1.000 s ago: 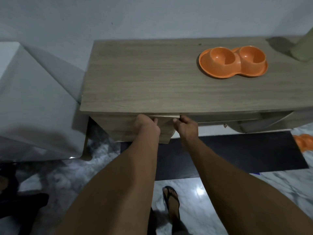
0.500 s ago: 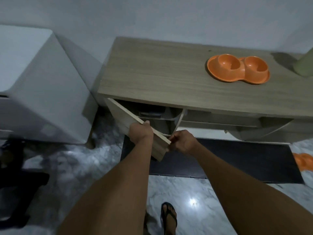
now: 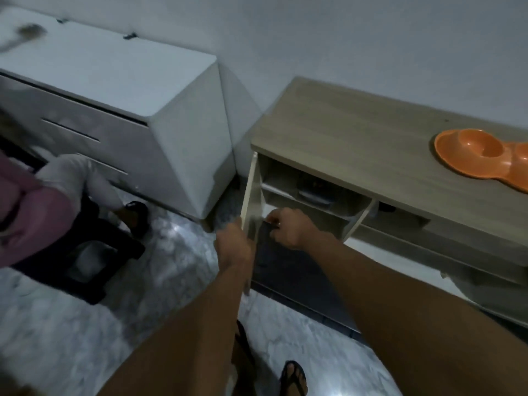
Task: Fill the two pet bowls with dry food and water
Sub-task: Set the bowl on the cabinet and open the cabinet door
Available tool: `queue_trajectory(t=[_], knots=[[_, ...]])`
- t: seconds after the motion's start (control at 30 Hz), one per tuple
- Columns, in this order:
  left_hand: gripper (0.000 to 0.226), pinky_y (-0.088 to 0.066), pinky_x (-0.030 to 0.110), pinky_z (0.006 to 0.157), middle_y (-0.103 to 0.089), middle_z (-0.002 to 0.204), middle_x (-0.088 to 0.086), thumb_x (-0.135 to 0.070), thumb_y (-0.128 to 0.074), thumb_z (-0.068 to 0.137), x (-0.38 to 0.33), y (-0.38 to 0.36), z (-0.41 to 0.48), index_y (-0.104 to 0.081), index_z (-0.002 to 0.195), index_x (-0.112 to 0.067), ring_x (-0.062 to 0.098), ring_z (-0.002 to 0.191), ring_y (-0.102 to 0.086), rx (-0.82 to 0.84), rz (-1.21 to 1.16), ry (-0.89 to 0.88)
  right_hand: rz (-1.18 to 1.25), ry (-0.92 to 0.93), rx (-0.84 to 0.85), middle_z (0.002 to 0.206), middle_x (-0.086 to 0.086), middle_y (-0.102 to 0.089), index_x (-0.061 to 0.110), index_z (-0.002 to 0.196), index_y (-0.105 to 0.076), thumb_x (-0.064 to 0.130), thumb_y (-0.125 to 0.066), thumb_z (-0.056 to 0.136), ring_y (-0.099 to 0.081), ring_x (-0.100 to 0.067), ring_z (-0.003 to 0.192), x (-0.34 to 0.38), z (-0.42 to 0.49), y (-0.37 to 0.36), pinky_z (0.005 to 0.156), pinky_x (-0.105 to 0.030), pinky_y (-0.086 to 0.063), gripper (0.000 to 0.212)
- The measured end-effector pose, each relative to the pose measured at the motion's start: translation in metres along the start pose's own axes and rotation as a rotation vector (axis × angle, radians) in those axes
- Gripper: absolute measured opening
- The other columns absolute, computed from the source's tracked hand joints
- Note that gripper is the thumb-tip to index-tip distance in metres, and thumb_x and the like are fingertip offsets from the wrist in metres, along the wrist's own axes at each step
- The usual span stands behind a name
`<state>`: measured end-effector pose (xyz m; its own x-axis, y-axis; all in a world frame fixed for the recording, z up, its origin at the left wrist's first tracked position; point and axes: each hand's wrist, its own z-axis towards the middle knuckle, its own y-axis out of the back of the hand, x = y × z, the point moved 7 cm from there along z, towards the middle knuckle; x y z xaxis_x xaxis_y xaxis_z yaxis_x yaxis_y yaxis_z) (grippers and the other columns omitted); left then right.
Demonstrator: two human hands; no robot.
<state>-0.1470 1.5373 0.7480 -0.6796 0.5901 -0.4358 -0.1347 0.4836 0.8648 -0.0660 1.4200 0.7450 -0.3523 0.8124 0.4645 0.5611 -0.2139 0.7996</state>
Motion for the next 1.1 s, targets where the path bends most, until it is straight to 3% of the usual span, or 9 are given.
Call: queue_trajectory(t=[0.1,0.23,0.37,0.5,0.67,0.87,1.1], knots=[[0.034,-0.048,0.033,0.086,-0.065,0.116,0.012,-0.016,-0.043,0.098,0.020,0.013,0.016,-0.056,0.129,-0.023,0.029,0.109,-0.062,-0.003,0.069,-0.039,-0.091,0.107,0.022,0.147,-0.010,-0.051,0.019,0.145,-0.047,0.011,-0.063,0.088,-0.049,-0.030,0.134,0.040,0.023,0.004,0.106,-0.034,-0.041,0.060],[0.034,-0.047,0.033,0.087,-0.065,0.115,0.013,-0.011,-0.045,0.096,0.038,0.030,0.045,-0.059,0.125,-0.018,0.031,0.110,-0.062,-0.013,0.102,-0.097,-0.279,0.223,0.005,0.151,-0.012,-0.044,0.012,0.146,-0.044,0.011,-0.060,0.090,-0.042,-0.031,0.138,0.080,0.052,0.008,0.111,-0.035,-0.034,0.058],[0.029,-0.046,0.034,0.091,-0.052,0.124,0.012,-0.002,-0.048,0.093,0.050,0.046,0.079,-0.062,0.117,-0.009,0.029,0.117,-0.050,-0.056,0.229,-0.177,-0.401,0.182,0.039,0.166,-0.007,-0.007,0.014,0.158,-0.014,0.016,-0.062,0.089,-0.016,-0.032,0.150,0.092,0.087,-0.003,0.121,-0.047,-0.022,0.084],[0.037,-0.045,0.036,0.092,-0.041,0.132,0.012,-0.006,-0.049,0.094,0.058,0.065,0.116,-0.051,0.130,-0.010,0.029,0.123,-0.040,-0.093,0.420,-0.222,-0.486,0.160,0.083,0.167,-0.005,0.006,0.014,0.158,-0.001,0.011,-0.054,0.093,0.002,-0.031,0.153,0.106,0.120,-0.013,0.122,-0.054,-0.008,0.084],[0.049,-0.043,0.040,0.097,-0.041,0.133,0.012,-0.010,-0.054,0.090,0.061,0.075,0.185,-0.041,0.137,-0.003,0.030,0.123,-0.043,-0.041,0.508,-0.289,-0.481,0.106,0.011,0.167,-0.005,-0.001,0.013,0.158,-0.005,0.009,-0.054,0.092,0.006,-0.031,0.153,0.128,0.164,-0.009,0.124,-0.050,-0.002,0.082],[0.064,-0.030,0.036,0.113,-0.030,0.144,0.020,-0.012,-0.048,0.092,0.053,0.073,0.271,-0.021,0.147,0.003,0.035,0.134,-0.031,0.037,0.539,-0.446,-0.389,0.056,-0.060,0.160,-0.011,-0.020,0.007,0.154,-0.022,0.012,-0.060,0.088,-0.019,-0.033,0.148,0.145,0.207,0.006,0.120,-0.043,-0.016,0.076],[0.062,-0.030,0.043,0.111,-0.026,0.147,0.020,-0.014,-0.041,0.096,0.039,0.070,0.315,-0.017,0.151,0.002,0.040,0.136,-0.027,0.064,0.503,-0.542,-0.367,-0.018,-0.105,0.154,-0.017,-0.027,0.003,0.151,-0.027,0.014,-0.067,0.082,-0.029,-0.037,0.141,0.148,0.231,0.015,0.116,-0.040,-0.021,0.080]])
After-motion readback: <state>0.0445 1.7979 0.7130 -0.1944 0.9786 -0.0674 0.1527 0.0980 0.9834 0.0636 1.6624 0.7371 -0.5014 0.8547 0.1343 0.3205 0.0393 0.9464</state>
